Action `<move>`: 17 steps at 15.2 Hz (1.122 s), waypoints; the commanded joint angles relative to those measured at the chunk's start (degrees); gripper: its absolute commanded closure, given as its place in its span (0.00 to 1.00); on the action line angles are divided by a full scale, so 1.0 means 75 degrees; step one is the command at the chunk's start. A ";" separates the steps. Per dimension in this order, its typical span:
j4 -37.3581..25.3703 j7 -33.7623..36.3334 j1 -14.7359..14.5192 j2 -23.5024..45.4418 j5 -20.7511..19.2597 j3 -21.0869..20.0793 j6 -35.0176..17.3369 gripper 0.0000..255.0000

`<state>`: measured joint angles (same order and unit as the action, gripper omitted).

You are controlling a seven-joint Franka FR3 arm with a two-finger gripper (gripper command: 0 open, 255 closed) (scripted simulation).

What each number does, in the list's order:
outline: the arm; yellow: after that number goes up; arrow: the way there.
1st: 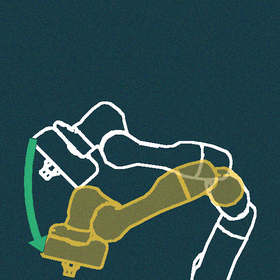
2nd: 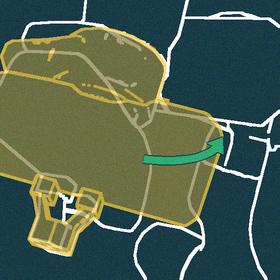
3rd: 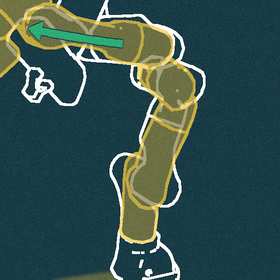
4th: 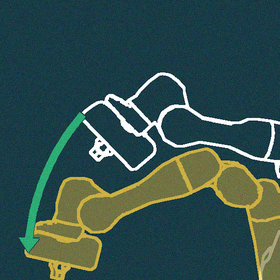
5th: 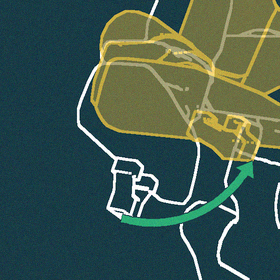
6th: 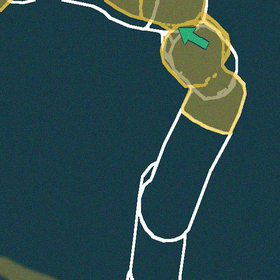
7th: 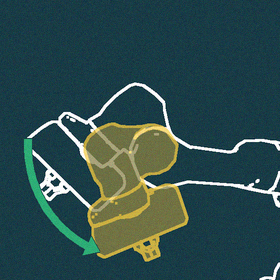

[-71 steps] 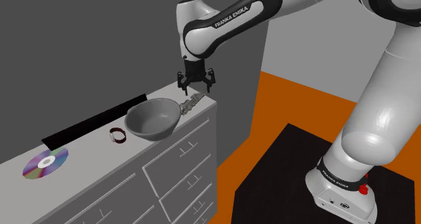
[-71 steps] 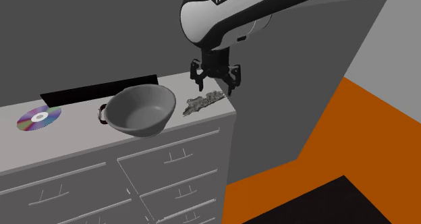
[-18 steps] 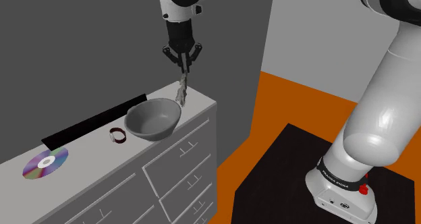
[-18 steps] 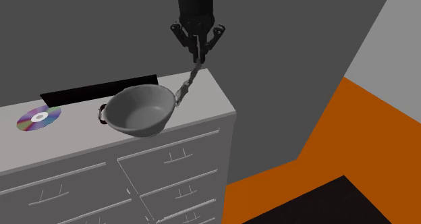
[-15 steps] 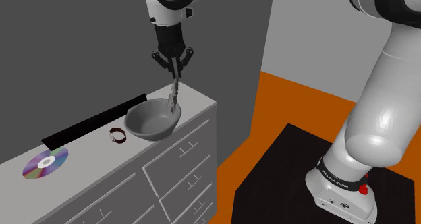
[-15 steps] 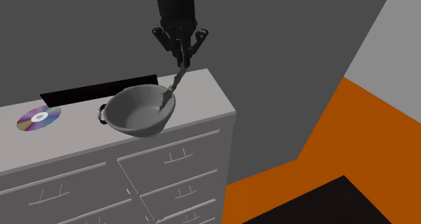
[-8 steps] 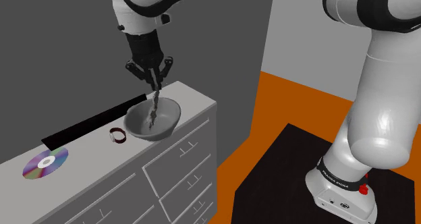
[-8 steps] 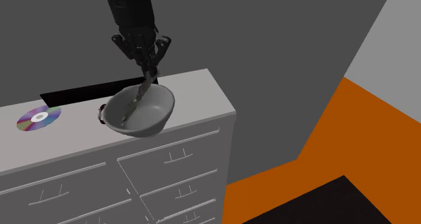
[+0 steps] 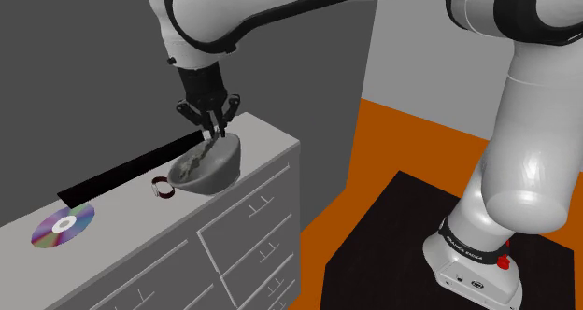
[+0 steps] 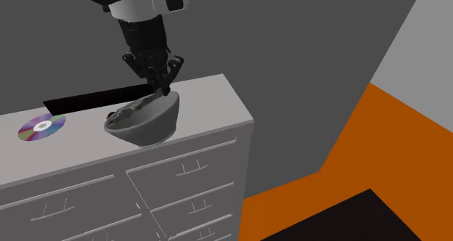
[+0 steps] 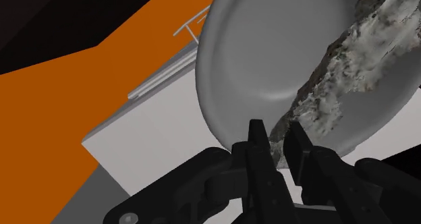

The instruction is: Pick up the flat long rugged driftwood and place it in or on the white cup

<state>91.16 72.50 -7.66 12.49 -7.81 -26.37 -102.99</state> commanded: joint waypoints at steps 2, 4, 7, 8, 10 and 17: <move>0.0348 0.0016 0.0004 0.0016 0.0008 -0.0005 -0.0315 1.00; 0.0528 0.0032 0.0009 0.0036 -0.0008 0.0003 -0.0512 1.00; 0.0528 0.0032 0.0008 0.0036 -0.0007 0.0003 -0.0512 1.00; 0.0528 0.0032 0.0008 0.0036 -0.0007 0.0003 -0.0512 1.00; 0.0528 0.0032 0.0008 0.0037 -0.0008 0.0003 -0.0512 1.00; 0.0598 0.0017 0.0024 -0.0007 0.0010 0.0005 -0.0544 0.00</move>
<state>95.60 72.63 -7.48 12.44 -7.73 -26.33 -107.05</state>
